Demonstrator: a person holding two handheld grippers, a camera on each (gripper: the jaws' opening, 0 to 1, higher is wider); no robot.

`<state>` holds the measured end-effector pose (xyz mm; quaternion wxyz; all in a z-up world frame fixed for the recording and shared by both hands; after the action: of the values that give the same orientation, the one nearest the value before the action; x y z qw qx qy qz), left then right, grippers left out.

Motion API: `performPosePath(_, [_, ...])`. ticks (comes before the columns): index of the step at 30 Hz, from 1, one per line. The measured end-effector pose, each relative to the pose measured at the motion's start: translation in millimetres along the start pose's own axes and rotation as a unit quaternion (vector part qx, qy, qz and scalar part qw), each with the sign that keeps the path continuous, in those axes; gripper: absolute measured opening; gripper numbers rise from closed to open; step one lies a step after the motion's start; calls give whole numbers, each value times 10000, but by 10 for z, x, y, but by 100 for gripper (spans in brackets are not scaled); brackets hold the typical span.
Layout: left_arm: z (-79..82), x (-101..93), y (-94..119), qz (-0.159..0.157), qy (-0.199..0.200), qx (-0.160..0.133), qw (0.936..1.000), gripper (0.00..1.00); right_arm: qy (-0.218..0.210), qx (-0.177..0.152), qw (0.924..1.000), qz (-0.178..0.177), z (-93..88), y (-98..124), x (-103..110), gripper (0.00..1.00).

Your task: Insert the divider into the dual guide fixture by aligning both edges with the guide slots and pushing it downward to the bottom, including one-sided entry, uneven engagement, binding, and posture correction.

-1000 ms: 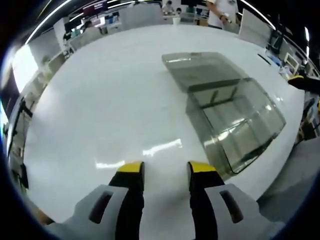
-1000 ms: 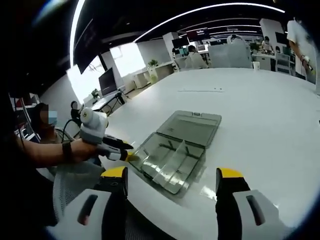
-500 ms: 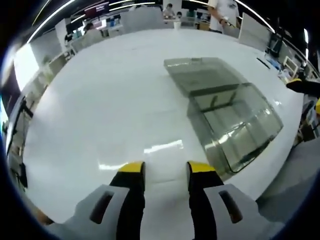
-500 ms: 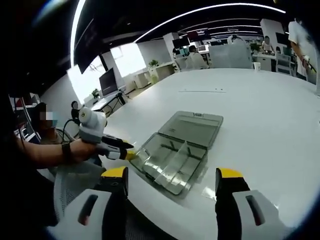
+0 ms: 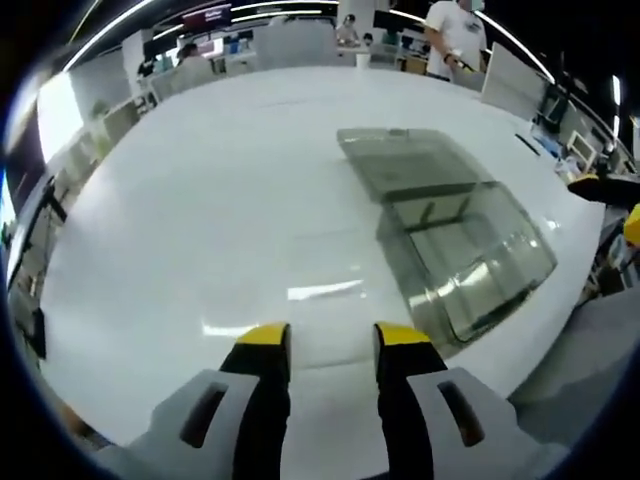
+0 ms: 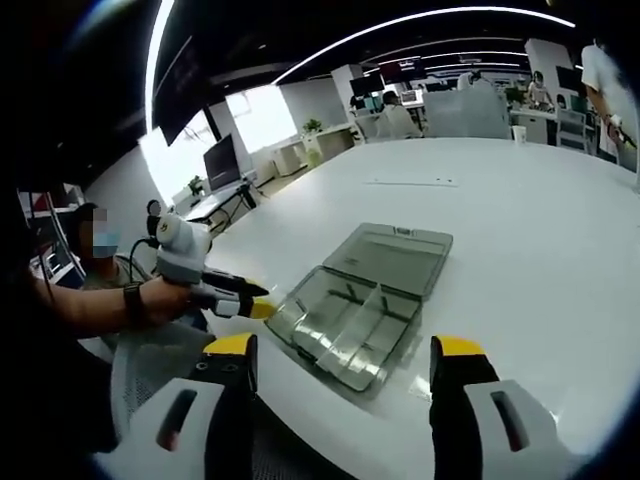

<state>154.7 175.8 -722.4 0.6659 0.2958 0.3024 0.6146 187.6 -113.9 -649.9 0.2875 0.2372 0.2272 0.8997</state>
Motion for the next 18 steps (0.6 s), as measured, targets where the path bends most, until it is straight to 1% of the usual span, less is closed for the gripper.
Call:
performPosePath(9, [-20, 30, 117, 7, 112, -125, 9999, 31, 80, -4, 9999, 150, 46, -33, 48, 67])
performPosePath(12, [-22, 46, 153, -42, 236, -215, 9995, 31, 94, -10, 9997, 214, 64, -42, 78, 66])
performPosePath(18, [-6, 33, 217, -97, 285, -337, 9990, 31, 162, 7, 9994, 309, 84, -54, 121, 64])
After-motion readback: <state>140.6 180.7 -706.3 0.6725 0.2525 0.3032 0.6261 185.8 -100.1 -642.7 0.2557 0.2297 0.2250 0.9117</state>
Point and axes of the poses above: the point that each gripper's makers call its tool centre point, and the gripper's own axes: y roughly backward along the fingers, x roughly to its left, z roughly out of its top, the point moved 10 cm from there along y, roughly backward along the fingers
